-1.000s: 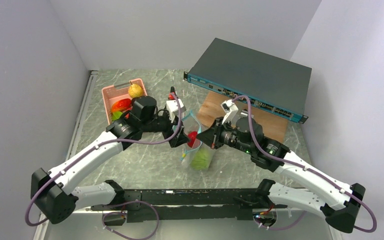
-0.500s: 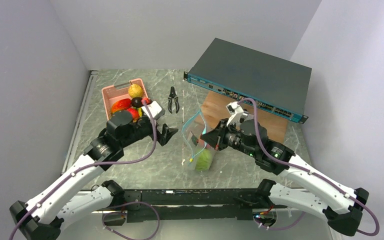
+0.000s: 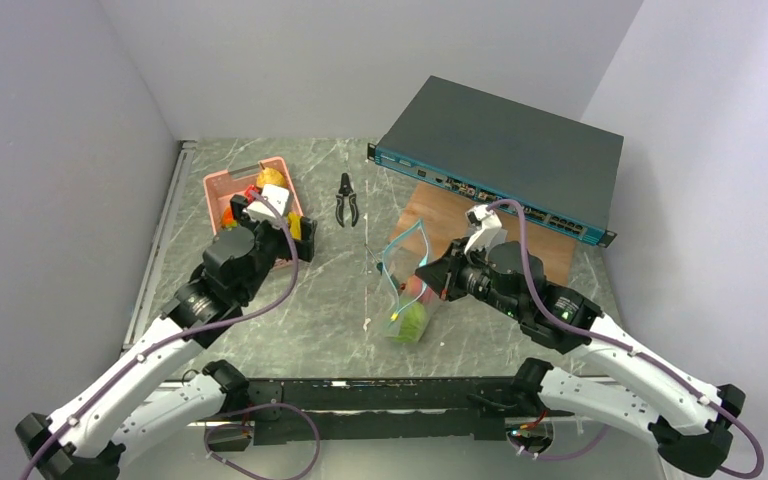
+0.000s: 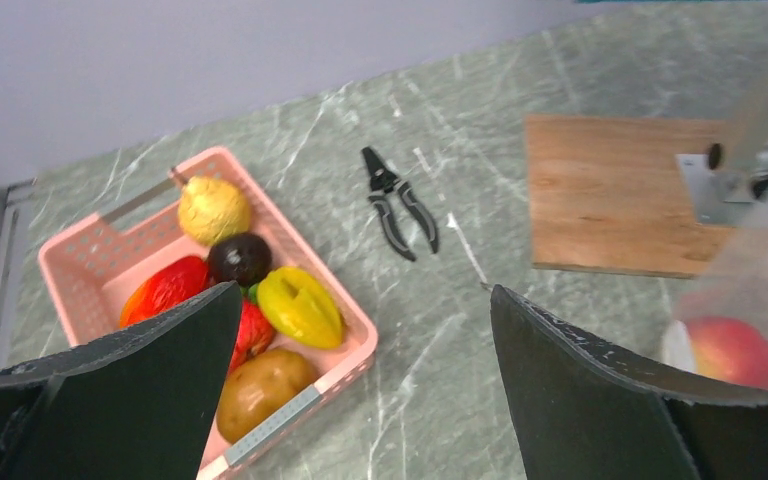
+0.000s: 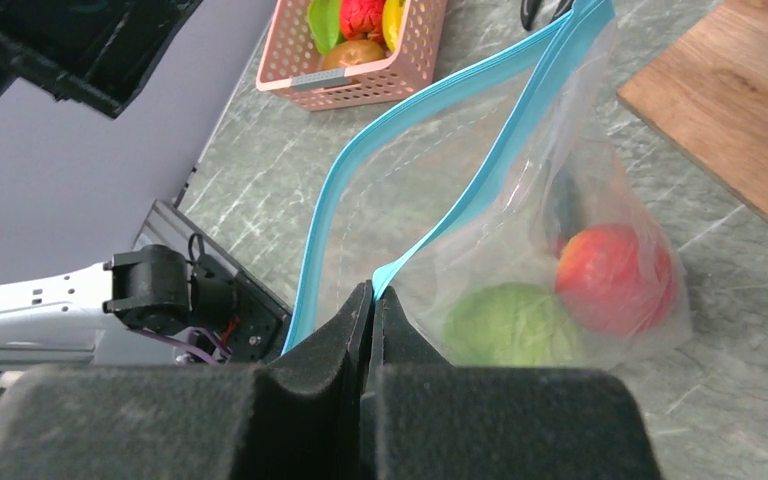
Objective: Place the food in the zip-top bag and seal the zipper
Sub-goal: Pick up the fake fruit from the bin.
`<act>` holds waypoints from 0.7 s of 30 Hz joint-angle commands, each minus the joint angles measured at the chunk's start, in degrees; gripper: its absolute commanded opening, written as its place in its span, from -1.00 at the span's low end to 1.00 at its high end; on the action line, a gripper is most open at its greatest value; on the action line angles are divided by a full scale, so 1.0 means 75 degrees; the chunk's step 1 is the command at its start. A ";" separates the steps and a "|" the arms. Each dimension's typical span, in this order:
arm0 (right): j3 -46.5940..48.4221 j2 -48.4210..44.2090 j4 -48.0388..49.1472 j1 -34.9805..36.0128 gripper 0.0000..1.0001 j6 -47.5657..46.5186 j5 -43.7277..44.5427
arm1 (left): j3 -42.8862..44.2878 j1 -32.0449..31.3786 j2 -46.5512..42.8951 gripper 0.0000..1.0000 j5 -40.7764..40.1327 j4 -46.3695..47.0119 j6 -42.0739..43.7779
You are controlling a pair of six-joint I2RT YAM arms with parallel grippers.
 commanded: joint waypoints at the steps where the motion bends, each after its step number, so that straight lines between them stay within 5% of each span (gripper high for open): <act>1: 0.0390 -0.0300 -0.0098 0.0031 -1.00 -0.0227 0.0453 | 0.0271 0.0148 0.0511 0.99 -0.1338 -0.0090 -0.0639; 12: 0.0474 -0.0148 -0.0272 0.0018 -1.00 -0.0258 0.0346 | 0.0832 0.3255 0.1879 0.99 0.0114 -0.0836 -0.2292; 21: 0.0474 -0.0048 -0.0213 0.0021 -1.00 -0.0333 0.0259 | 0.2116 0.5022 0.4533 0.98 0.1138 -0.2402 -0.3554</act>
